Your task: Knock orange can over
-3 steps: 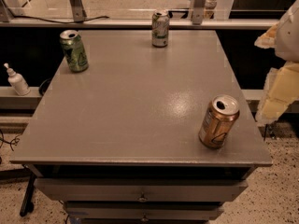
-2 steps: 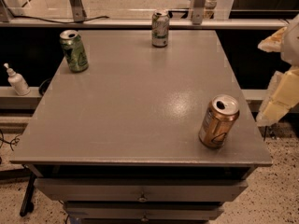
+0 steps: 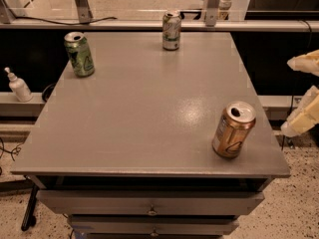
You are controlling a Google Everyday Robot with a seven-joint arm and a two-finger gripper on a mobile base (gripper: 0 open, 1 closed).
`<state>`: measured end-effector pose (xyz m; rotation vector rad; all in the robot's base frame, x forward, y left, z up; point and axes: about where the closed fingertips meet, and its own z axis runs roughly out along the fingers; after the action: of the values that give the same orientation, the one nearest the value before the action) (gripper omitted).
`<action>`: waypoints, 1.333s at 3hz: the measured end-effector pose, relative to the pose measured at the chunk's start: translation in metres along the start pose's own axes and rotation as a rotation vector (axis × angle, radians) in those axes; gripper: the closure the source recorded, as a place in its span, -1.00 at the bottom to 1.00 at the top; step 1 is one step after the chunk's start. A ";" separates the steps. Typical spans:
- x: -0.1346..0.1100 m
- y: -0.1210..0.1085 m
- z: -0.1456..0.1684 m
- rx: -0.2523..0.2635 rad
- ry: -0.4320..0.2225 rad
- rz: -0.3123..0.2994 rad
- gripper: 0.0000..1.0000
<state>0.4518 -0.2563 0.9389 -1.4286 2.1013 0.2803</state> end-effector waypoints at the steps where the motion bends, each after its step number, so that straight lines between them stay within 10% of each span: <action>1: 0.011 0.003 0.017 -0.054 -0.163 0.045 -1.00; 4: -0.015 0.032 0.079 -0.162 -0.576 -0.058 -1.00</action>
Offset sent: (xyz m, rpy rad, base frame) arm -0.0036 0.0386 -0.0581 0.5240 -0.1193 0.1915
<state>0.4539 -0.1945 0.8784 -1.2972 1.5912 0.7551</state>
